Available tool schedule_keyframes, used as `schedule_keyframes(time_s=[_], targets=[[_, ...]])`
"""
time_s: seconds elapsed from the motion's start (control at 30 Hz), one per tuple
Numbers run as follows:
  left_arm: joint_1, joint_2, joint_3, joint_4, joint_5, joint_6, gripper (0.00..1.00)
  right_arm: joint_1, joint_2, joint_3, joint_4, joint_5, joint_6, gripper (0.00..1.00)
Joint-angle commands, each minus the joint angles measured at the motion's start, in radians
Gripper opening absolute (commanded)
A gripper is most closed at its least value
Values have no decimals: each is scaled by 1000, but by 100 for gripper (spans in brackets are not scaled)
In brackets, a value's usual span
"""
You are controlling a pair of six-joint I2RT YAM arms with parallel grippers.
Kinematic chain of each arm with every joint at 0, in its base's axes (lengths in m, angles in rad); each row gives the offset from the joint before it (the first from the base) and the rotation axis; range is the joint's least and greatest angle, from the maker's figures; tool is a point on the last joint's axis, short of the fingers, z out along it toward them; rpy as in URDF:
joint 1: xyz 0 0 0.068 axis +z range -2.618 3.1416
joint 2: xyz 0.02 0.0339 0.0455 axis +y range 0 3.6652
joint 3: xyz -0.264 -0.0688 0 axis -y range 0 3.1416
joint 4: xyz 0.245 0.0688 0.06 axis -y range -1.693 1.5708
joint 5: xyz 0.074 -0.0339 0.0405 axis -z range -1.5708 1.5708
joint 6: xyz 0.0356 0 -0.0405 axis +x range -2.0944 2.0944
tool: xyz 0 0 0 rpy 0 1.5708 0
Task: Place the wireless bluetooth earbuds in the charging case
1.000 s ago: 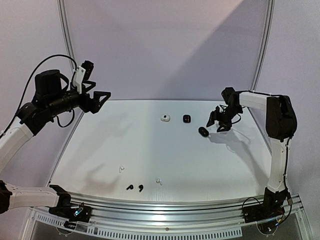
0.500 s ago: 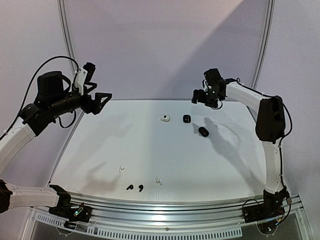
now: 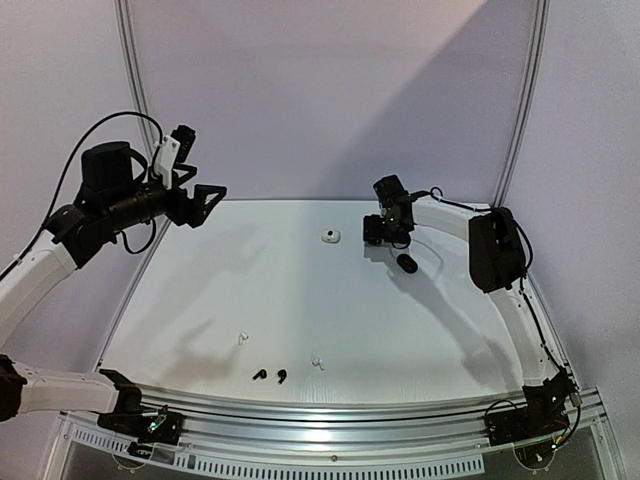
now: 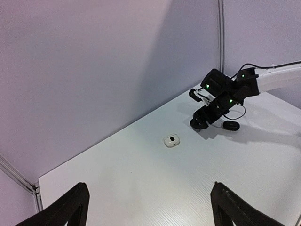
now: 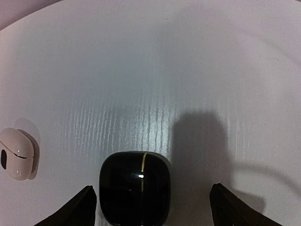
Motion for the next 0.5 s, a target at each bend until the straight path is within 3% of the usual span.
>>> schedule_keyframes(time_s=[0.0, 0.23, 0.4, 0.43, 0.47], targets=[[16, 16, 8, 20, 12, 20, 92, 21, 45, 79, -34, 30, -22, 81], [17, 24, 18, 36, 5, 39, 91, 22, 67, 121, -56, 19, -36, 67], [18, 27, 26, 43, 2, 58, 91, 24, 102, 163, -101, -26, -62, 66], [19, 29, 26, 45, 1, 61, 92, 28, 105, 161, -109, -29, -65, 63], [19, 30, 27, 45, 1, 62, 92, 31, 110, 162, -119, -25, -75, 53]])
